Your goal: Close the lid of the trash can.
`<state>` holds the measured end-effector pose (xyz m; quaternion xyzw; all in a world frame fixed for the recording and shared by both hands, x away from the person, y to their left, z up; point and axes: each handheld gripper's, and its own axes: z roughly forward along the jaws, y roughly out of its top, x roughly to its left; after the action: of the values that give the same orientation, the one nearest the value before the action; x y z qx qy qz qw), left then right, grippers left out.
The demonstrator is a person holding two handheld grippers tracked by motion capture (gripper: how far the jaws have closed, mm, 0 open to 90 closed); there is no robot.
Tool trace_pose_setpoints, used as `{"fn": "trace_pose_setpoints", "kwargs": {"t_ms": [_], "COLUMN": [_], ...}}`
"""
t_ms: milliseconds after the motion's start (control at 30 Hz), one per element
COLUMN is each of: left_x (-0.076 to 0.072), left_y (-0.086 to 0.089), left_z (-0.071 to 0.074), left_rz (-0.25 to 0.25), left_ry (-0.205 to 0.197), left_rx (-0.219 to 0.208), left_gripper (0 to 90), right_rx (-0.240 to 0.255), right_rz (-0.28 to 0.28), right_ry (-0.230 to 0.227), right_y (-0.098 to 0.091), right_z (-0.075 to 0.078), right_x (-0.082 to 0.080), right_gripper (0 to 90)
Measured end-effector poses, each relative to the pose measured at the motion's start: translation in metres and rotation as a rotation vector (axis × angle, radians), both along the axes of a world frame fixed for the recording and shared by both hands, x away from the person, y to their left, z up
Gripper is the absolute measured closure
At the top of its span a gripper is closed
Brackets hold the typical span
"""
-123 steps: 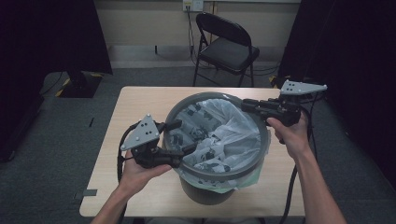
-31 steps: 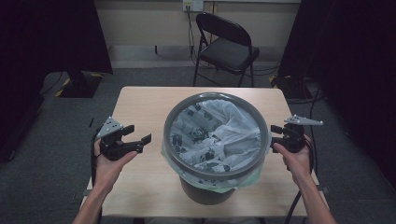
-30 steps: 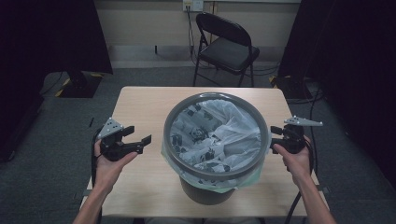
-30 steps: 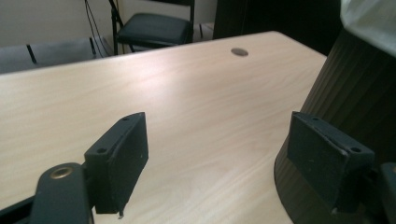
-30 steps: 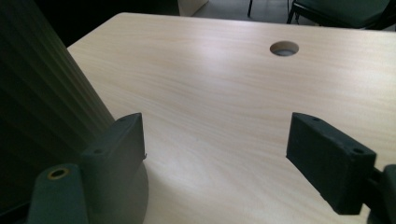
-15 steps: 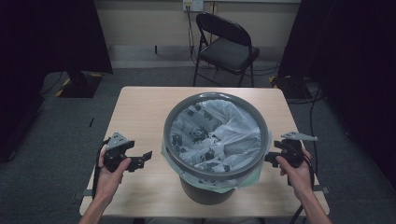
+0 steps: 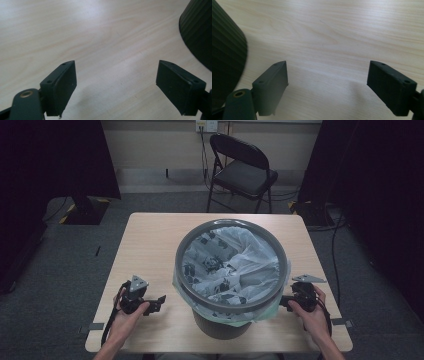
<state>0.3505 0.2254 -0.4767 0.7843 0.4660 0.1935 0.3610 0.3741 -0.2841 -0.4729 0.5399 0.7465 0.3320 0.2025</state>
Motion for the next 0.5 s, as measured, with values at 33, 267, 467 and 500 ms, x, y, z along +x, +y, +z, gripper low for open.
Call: {"fn": "trace_pose_setpoints", "kwargs": {"t_ms": [33,267,467,500], "left_x": [-0.001,0.002,0.004,0.004], "left_y": [-0.003,-0.011,-0.006,-0.005], "left_z": [-0.003,-0.016,-0.023,-0.024], "left_rz": [-0.003,0.005,-0.017,-0.016], "left_ry": [0.013,0.047,0.020,0.011], "left_rx": [-0.001,0.049,0.048,0.044], "left_gripper": [16.4,18.2,12.0,11.0], "right_rx": [-0.014,-0.079,-0.068,-0.066], "right_rz": [-0.006,-0.057,-0.057,-0.059], "right_ry": [0.003,0.032,-0.013,-0.019], "right_y": [0.000,-0.006,-0.007,-0.007], "right_z": [-0.002,-0.019,-0.024,-0.025], "right_x": [0.000,0.003,0.003,0.002], "right_gripper": [16.0,15.9,11.7,10.7]}}
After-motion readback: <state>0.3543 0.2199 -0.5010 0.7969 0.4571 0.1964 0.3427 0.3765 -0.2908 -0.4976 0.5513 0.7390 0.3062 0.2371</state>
